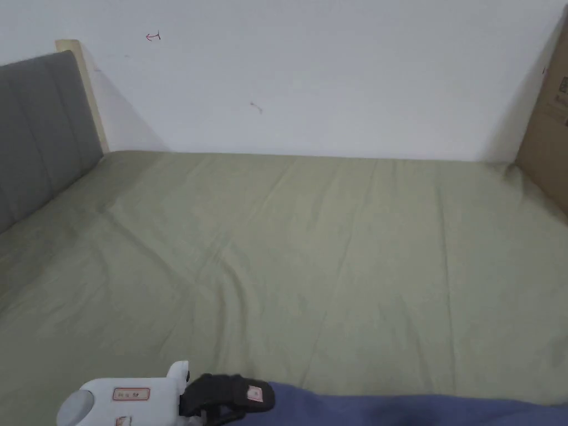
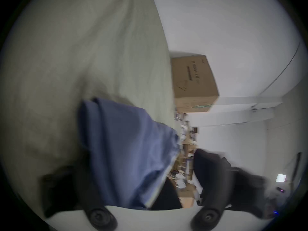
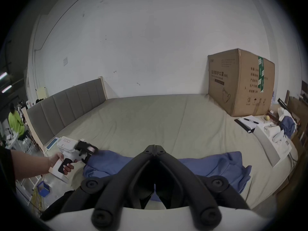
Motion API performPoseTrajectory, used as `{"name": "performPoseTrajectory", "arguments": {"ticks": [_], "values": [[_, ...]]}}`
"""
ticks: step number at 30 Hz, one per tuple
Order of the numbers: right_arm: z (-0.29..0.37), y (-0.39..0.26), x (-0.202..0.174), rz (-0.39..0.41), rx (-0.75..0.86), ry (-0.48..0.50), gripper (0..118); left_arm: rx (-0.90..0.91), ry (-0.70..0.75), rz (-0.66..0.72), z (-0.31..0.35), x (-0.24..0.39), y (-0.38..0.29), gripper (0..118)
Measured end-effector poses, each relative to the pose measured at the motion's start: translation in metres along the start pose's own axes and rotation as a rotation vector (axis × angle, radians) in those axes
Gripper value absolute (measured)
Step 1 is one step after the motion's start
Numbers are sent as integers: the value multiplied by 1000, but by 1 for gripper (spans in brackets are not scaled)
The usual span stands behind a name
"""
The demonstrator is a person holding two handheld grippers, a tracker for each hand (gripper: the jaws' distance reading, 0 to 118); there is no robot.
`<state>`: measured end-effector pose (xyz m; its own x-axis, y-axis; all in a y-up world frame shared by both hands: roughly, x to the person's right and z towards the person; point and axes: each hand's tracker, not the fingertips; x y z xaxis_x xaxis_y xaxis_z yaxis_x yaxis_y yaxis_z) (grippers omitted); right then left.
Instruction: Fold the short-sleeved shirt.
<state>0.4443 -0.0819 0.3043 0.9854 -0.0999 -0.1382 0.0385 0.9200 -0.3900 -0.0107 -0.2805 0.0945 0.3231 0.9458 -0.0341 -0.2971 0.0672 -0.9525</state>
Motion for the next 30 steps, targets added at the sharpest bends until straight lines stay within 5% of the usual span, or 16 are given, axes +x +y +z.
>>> {"name": "performPoseTrajectory", "arguments": {"ticks": [1, 2, 3, 5, 10, 13, 16, 20, 23, 28, 30], "values": [[-1, -1, 1, -4, -2, 1, 0, 38, 88, -14, -1, 0, -5, 57], [-2, -2, 2, -3, -1, 1, 0, 57, 206, -42, -7, 4, -7, 3], [-3, -2, 3, 4, 0, -3, 0, 74, 319, -80, -6, 6, -7, 3], [-1, 0, 7, 30, -3, -17, 0, 34, 217, -63, -6, 13, -11, 3], [10, 9, 16, 59, 26, -18, 0, 55, 383, -171, 17, 63, -9, 3], [14, 7, 20, 49, 49, -11, 0, 89, 655, -356, 38, 96, -12, 3], [16, 2, 20, 42, 51, 0, 0, 156, 877, -357, 60, 121, -16, 3], [22, -5, 24, 44, 46, 23, 0, 164, 1361, -625, 36, 146, -36, 3], [24, -7, 28, 62, 52, 20, 0, 132, 1267, -725, 1, 168, -51, 3], [28, -8, 36, 45, 52, 14, 0, -51, 876, -525, -89, 194, -58, 4], [30, -9, 39, 40, 53, 12, 0, -131, 752, -463, -125, 192, -51, 20]]}}
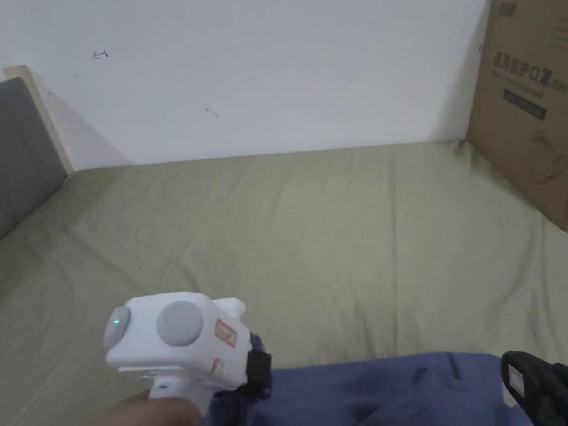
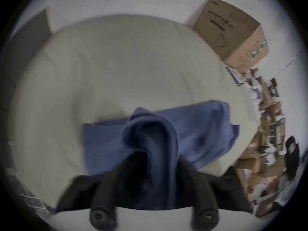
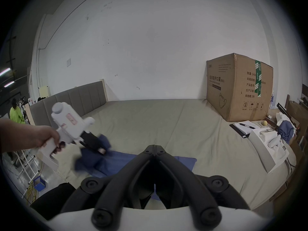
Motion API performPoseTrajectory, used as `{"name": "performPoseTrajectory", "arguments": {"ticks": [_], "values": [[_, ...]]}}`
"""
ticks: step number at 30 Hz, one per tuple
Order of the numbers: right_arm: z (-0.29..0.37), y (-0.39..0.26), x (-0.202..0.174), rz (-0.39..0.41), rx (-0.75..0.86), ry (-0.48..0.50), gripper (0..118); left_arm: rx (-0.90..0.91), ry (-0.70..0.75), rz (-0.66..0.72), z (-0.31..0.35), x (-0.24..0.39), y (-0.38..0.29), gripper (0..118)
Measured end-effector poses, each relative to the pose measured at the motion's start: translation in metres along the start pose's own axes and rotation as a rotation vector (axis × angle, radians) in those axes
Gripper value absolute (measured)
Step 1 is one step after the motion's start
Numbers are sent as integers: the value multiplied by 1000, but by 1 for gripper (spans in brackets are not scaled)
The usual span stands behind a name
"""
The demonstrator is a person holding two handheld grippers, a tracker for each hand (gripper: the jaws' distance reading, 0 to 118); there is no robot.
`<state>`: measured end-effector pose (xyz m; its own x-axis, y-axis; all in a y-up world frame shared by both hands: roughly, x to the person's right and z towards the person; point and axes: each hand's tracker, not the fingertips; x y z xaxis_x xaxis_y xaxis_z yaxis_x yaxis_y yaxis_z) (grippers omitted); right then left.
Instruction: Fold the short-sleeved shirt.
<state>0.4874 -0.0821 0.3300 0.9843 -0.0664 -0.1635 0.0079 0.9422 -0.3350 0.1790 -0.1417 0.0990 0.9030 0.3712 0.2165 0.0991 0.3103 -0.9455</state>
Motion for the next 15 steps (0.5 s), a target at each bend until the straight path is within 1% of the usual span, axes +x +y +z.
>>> {"name": "performPoseTrajectory", "arguments": {"ticks": [1, 2, 3, 4, 5, 8, 11, 12, 13, 14, 15], "values": [[1, 0, 1, 0, 1, -2, 0, -33, -42, 10, -11, 7, 5, 53], [2, -1, 3, 1, 1, -6, 0, -55, -51, 17, -20, 13, 8, 101], [3, -1, 4, 4, 0, -12, 0, -60, -63, 30, -27, 20, 7, 118], [4, -2, 5, 5, 0, -16, 0, -40, -48, 21, -24, 22, 8, 116], [4, -2, 7, 4, -1, -16, 0, -26, -73, 29, -17, 21, 11, 115], [4, -4, 11, -13, -9, -8, 0, 3, -83, 52, 9, 11, 10, 115], [-1, -7, 14, -35, -13, -2, 0, 65, -1, 89, 35, -13, 4, 114], [-2, -8, 14, -44, -18, 0, 0, 71, 19, 96, 40, -22, 0, 113], [-3, -9, 14, -57, -22, 3, 0, 73, 35, 92, 42, -29, -4, 104], [-4, -10, 15, -72, -25, 8, 0, 90, 54, 88, 43, -37, -9, 65], [-4, -11, 16, -83, -29, 13, 0, 111, 74, 85, 39, -40, -12, 14]]}}
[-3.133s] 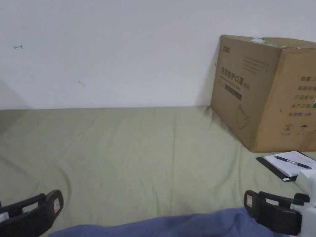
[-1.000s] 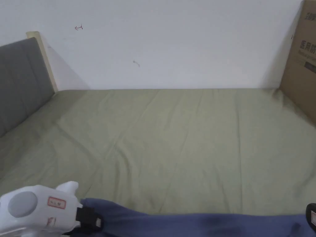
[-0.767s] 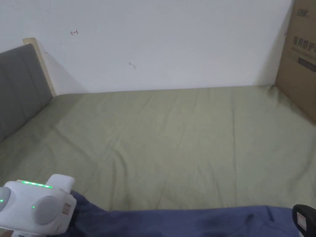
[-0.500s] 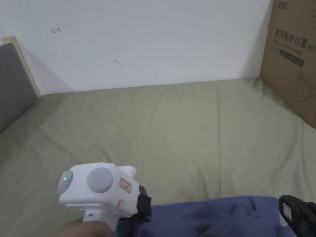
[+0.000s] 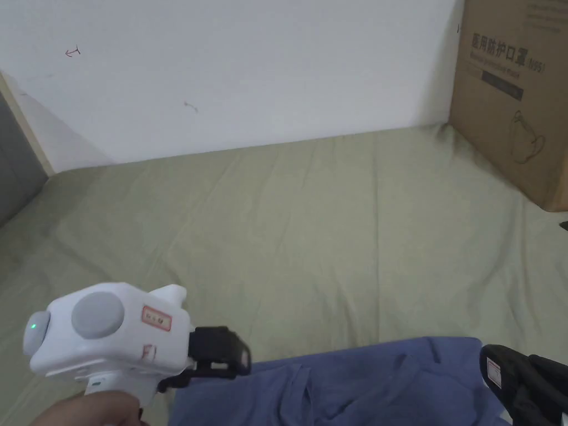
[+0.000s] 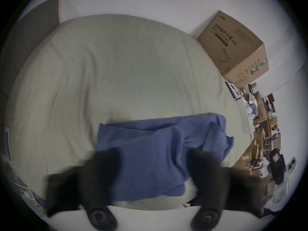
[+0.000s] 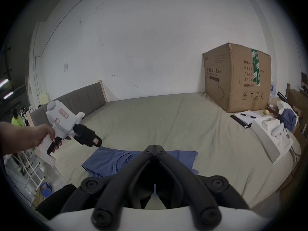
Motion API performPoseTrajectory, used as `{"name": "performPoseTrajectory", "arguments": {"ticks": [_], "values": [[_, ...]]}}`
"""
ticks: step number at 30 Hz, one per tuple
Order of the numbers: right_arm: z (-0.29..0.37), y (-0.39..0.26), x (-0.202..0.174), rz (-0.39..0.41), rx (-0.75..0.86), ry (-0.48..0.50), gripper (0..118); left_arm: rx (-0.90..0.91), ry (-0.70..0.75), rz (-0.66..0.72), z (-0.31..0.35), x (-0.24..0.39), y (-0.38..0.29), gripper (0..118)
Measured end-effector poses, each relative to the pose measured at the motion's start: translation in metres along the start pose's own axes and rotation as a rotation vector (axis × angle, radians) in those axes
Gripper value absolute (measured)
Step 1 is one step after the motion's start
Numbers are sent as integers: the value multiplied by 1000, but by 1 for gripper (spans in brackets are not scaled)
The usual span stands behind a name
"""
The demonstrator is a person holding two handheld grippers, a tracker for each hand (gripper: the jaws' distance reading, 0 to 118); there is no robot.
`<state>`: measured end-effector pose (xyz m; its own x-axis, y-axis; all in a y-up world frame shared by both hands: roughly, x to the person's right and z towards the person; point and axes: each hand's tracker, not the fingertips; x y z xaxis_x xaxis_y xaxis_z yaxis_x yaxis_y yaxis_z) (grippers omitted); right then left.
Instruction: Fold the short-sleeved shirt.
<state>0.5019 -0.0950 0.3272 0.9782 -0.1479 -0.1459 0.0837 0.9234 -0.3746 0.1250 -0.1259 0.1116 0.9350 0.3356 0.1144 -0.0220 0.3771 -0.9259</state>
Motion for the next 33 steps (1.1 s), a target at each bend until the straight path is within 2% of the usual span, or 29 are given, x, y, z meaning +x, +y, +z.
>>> {"name": "performPoseTrajectory", "arguments": {"ticks": [1, 3, 6, 8, 10, 12, 15, 16, 18, 19, 20, 21, 22, 24, 28, 29, 30, 31, 32, 33], "values": [[-1, -1, 0, -6, -5, 3, 0, 1, 7, -3, -6, -2, -3, 0], [-1, -3, 1, -9, -17, 4, 0, -17, 41, -6, -21, -1, -7, 0], [-1, -4, 2, -2, -34, -2, 0, -81, 47, -143, -49, 25, -12, 0], [0, -5, 3, 3, -41, -4, 0, -94, 16, -187, -69, 38, -18, 0], [1, -4, 3, 8, -47, -10, 0, -142, -7, -211, -87, 55, -20, 0], [0, -4, 5, 1, -56, -10, 0, -168, 42, -239, -107, 67, -25, 0], [-2, -4, 5, -17, -66, -12, 0, -140, 61, -261, -107, 86, -27, 0], [-2, -4, 4, -20, -68, -12, 0, -114, -65, -216, -101, 78, -26, 0], [-2, -2, 4, -28, -74, -3, 0, -149, -544, -60, -81, 68, -19, 0], [-2, -1, 3, -29, -78, 5, 0, -170, -690, -13, -72, 65, -17, 0], [-3, 1, 2, -25, -80, 10, 0, -163, -762, -12, -60, 57, -14, 0], [-4, 2, 1, -18, -82, 11, 0, -122, -772, -43, -44, 56, -13, 0], [-4, 3, -1, -7, -80, 9, 0, -51, -713, -100, -29, 53, -10, 0], [-2, 4, -3, 0, -50, 8, 0, 28, -570, -131, -7, 34, -7, 0], [-5, 7, -9, -6, -49, 20, 0, 51, -216, -1, 1, -41, -5, 0], [-7, 6, -11, -8, -54, 23, 0, 37, -151, 28, -2, -63, -6, 9], [-8, 5, -13, -8, -60, 28, 0, 15, -108, 31, -4, -83, -8, 29], [-9, 4, -16, -9, -63, 32, 0, -31, -112, 45, -7, -101, -9, 61], [-10, 3, -18, -7, -63, 37, 0, -69, -147, 72, -14, -117, -12, 104], [-11, 2, -20, 2, -71, 42, 0, -107, -205, 103, -20, -130, -17, 118]]}}
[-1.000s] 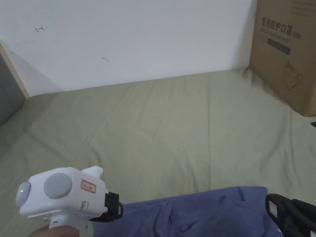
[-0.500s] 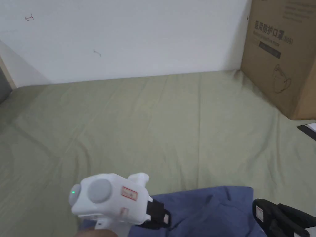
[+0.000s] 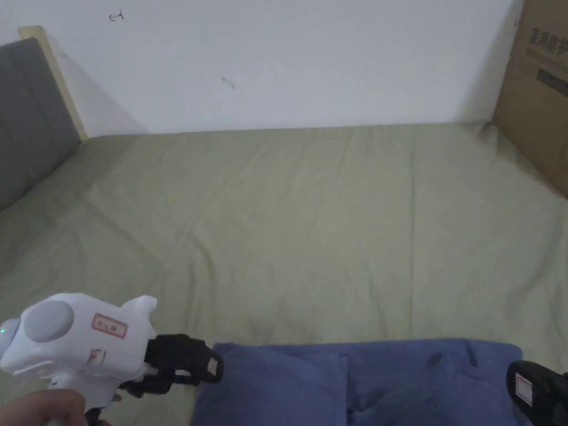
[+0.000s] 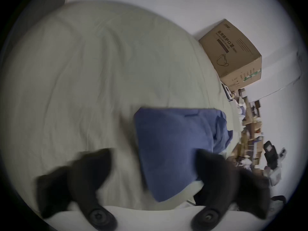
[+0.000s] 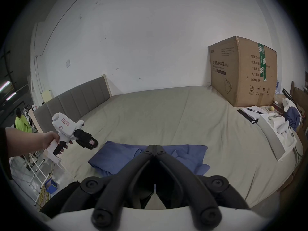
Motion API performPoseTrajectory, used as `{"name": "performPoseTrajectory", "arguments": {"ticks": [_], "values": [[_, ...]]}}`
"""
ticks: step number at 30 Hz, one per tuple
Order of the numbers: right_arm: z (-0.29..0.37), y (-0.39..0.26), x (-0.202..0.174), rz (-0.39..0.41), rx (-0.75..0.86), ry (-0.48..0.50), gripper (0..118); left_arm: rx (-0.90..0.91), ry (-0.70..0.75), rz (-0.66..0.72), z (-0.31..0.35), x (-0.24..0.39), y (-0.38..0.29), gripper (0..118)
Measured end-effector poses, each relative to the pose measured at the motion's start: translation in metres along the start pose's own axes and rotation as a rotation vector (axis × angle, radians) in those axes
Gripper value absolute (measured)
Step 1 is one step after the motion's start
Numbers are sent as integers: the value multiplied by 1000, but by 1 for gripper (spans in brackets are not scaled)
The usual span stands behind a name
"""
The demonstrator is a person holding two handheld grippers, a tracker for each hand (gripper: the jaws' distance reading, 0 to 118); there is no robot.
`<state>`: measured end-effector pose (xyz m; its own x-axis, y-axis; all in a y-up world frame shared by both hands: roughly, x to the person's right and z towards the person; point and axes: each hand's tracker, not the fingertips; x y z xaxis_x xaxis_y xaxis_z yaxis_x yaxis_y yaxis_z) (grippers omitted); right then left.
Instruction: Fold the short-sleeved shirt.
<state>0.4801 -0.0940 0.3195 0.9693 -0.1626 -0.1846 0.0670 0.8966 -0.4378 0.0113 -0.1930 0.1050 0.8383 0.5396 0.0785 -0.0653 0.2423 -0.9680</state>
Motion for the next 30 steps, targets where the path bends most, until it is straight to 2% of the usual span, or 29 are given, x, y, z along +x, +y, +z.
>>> {"name": "performPoseTrajectory", "arguments": {"ticks": [2, 5, 7, 9, 11, 14, 16, 17, 18, 19, 20, 22, 23, 28, 30], "values": [[-5, -1, -6, 31, -34, -2, 0, -2, -194, 88, -5, -23, -6, 117], [-11, -3, -12, 54, -57, 2, 0, -10, -470, 304, -32, -46, -11, 117], [-14, -2, -16, 56, -71, 6, 0, -72, -641, 404, -61, -50, -13, 117], [-15, -2, -20, 55, -68, 6, 0, -79, -636, 377, -83, -37, -14, 117], [-15, 0, -23, 58, -59, 2, 0, -54, -636, 272, -87, -23, -5, 117], [-19, 3, -25, 68, -59, 3, 0, -84, -545, 182, -86, -6, -2, 117], [-21, 3, -25, 69, -58, 8, 0, -59, -516, 179, -79, -9, -2, 108], [-22, 3, -26, 65, -58, 10, 0, -35, -470, 166, -74, -9, -1, 81], [-23, 2, -26, 59, -58, 11, 0, -17, -424, 155, -69, -9, 0, 37], [-24, 2, -27, 50, -61, 14, 0, 11, -333, 122, -65, -8, -1, 9], [-24, 2, -27, 39, -66, 20, 0, 30, -252, 95, -59, -8, -2, 9], [-24, 2, -28, 26, -71, 33, 0, 1, -306, 114, -51, -7, -2, 9], [-23, 2, -28, 26, -70, 38, 0, 25, -261, 86, -41, 1, -6, 9], [-13, 5, -27, 59, -32, 44, 0, 143, 39, -24, 31, 27, -11, 9], [-9, 6, -24, 46, -14, 49, 0, 188, 224, -46, 58, 39, -13, 9]]}}
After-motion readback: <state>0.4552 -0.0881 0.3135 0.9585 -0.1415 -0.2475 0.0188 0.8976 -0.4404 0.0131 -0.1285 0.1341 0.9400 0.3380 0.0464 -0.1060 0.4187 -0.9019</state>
